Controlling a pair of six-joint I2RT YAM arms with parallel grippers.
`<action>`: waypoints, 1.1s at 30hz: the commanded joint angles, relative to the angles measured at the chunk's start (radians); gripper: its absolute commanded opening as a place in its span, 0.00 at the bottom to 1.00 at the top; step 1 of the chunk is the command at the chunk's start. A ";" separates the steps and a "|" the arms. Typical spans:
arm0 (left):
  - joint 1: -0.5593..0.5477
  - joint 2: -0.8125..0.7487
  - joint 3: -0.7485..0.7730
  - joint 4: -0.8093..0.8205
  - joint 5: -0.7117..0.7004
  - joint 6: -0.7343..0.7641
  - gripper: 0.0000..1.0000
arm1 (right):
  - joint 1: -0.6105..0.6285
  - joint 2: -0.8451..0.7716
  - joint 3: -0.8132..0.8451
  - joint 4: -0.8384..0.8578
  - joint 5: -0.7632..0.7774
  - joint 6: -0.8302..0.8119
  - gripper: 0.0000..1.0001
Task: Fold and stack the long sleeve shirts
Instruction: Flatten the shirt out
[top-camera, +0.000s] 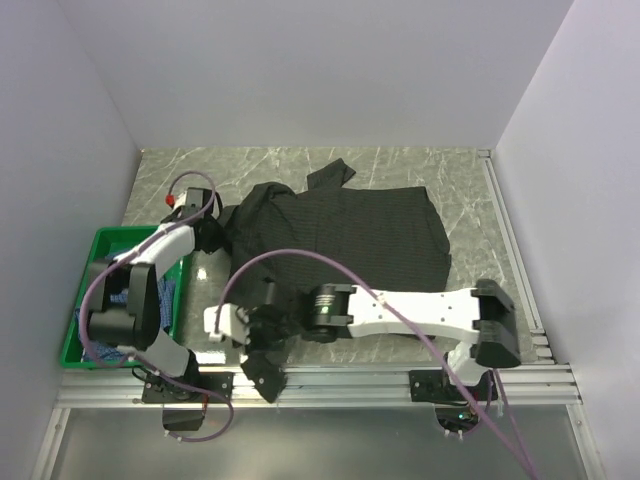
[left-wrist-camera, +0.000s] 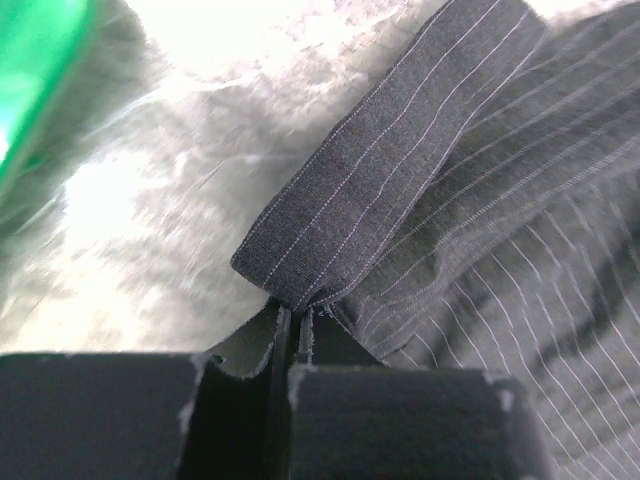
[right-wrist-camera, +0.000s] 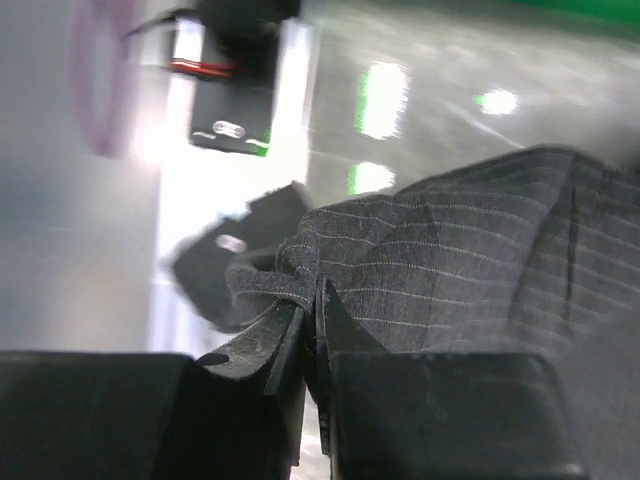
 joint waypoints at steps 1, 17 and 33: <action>0.002 -0.139 -0.039 -0.006 -0.059 -0.007 0.04 | 0.052 0.085 0.121 -0.065 -0.164 0.049 0.13; 0.036 -0.584 -0.133 -0.131 0.038 0.116 0.86 | -0.196 -0.166 -0.174 -0.001 0.102 0.441 0.67; -0.038 -0.253 -0.227 0.119 0.200 -0.051 0.81 | -1.030 -0.237 -0.665 0.206 0.159 0.986 0.67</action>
